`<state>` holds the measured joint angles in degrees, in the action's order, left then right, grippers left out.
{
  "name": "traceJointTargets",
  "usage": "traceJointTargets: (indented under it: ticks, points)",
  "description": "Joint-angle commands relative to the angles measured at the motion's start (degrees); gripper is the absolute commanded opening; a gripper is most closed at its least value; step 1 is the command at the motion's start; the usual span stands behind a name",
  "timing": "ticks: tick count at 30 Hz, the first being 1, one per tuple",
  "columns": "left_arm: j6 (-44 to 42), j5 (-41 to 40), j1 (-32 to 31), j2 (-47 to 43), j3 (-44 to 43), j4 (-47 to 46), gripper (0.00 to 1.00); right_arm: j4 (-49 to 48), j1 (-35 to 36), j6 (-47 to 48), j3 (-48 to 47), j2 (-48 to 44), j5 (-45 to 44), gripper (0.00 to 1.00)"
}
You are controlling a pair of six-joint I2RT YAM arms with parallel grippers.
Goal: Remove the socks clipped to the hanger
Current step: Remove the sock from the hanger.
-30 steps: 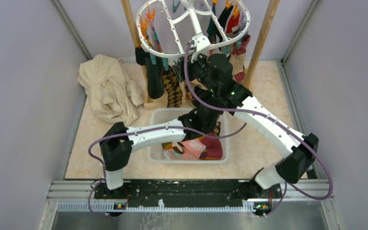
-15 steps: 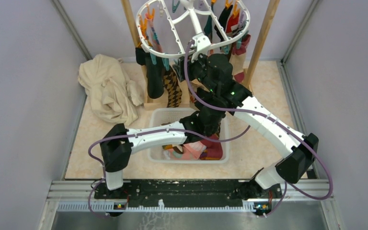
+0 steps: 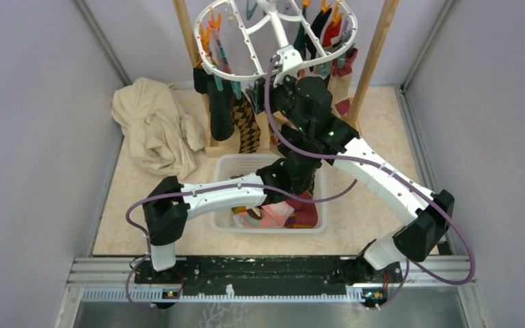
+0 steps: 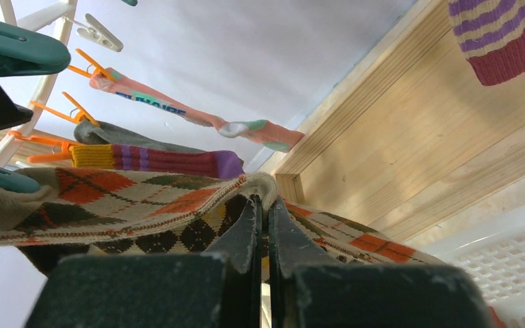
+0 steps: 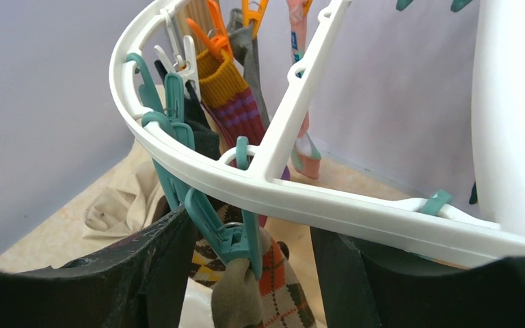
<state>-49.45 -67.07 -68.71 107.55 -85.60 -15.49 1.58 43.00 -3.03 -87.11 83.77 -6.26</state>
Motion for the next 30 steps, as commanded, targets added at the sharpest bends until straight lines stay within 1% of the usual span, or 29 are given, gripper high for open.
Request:
traceJointTargets:
  ticks: [1,6,10,12,17,20,21,24,25,26,27,30]
  points:
    - [-0.66,0.25,-0.02,-0.76,-2.11,-2.01,0.00,-9.30,0.27,-0.56,-2.60,0.10,-1.90,0.61]
    - [-0.82,0.84,0.02,-0.85,-1.76,-2.16,0.00,-13.69,0.57,-1.01,0.08,-0.73,-4.58,0.61]
    - [-1.08,1.22,-0.01,-0.89,-1.65,-2.46,0.00,-14.56,0.59,-1.02,0.17,-0.46,-5.40,0.60]
    - [-1.25,1.37,0.04,-0.85,-1.61,-2.68,0.00,-14.35,0.58,-1.02,0.02,-0.09,-5.73,0.57]
    - [-1.29,1.55,0.04,-0.68,-1.50,-2.85,0.00,-14.39,0.59,-1.23,0.22,0.30,-5.49,0.45]
    - [-1.35,1.59,0.06,-0.73,-1.41,-2.83,0.00,-14.98,0.52,-1.19,0.77,0.25,-5.14,0.42]
    - [-1.33,1.59,0.06,-0.69,-1.33,-2.88,0.00,-15.09,0.58,-1.19,0.87,0.26,-5.01,0.40]
    - [-1.27,1.56,0.06,-0.79,-1.20,-2.80,0.00,-15.12,0.60,-1.19,0.89,0.42,-4.88,0.15]
    - [-1.22,1.59,0.06,-0.81,-1.08,-2.82,0.00,-15.05,0.59,-1.19,0.89,0.46,-4.90,0.08]
    - [-1.21,1.55,0.06,-0.77,-0.94,-2.88,0.00,-14.96,0.52,-1.19,0.86,0.51,-4.86,0.03]
    - [-1.26,1.51,0.06,-0.81,-0.89,-2.81,0.00,-14.88,0.57,-1.21,0.89,0.60,-4.88,0.00]
    - [-1.15,1.42,0.02,-0.93,-0.64,-2.82,0.00,-14.49,0.58,-1.28,1.19,0.42,-5.04,0.00]
